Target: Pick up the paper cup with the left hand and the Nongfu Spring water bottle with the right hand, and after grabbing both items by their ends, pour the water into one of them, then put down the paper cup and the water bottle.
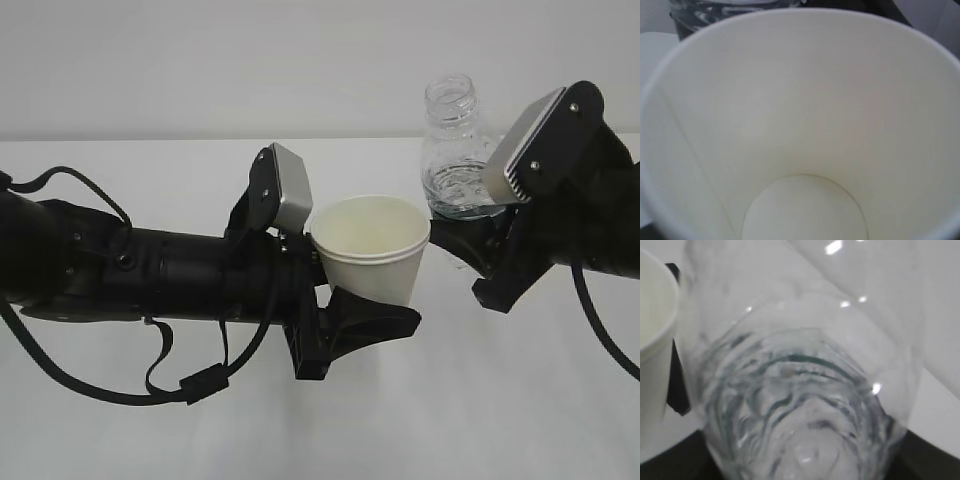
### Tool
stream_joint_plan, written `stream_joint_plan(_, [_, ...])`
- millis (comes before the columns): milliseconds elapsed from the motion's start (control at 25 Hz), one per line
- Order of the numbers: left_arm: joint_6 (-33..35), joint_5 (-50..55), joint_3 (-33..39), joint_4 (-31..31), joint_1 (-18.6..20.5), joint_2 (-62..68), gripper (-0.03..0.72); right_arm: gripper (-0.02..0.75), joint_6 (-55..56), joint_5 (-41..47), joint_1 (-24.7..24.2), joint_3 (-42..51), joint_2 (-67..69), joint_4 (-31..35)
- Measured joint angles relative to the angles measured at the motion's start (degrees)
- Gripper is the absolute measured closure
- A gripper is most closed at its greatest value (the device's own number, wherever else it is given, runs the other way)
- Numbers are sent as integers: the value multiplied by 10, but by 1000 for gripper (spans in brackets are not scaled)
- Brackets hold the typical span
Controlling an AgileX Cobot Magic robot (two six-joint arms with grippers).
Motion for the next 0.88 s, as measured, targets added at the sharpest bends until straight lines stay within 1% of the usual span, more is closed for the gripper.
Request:
stream_joint_plan(160, [-2,5,0,1,0,0,226,268,-76,-13,0,14,0,73])
stream_joint_plan(280, [-2,8,0,3,0,0,226,268,-125,-13,0,18,0,98])
stream_joint_plan(600, [-3,8,0,10,0,0,226,268,-242,-5,0,18,0,107])
stream_joint_plan(880, [-3,8,0,38,0,0,226,268,-311,6,0,18,0,109])
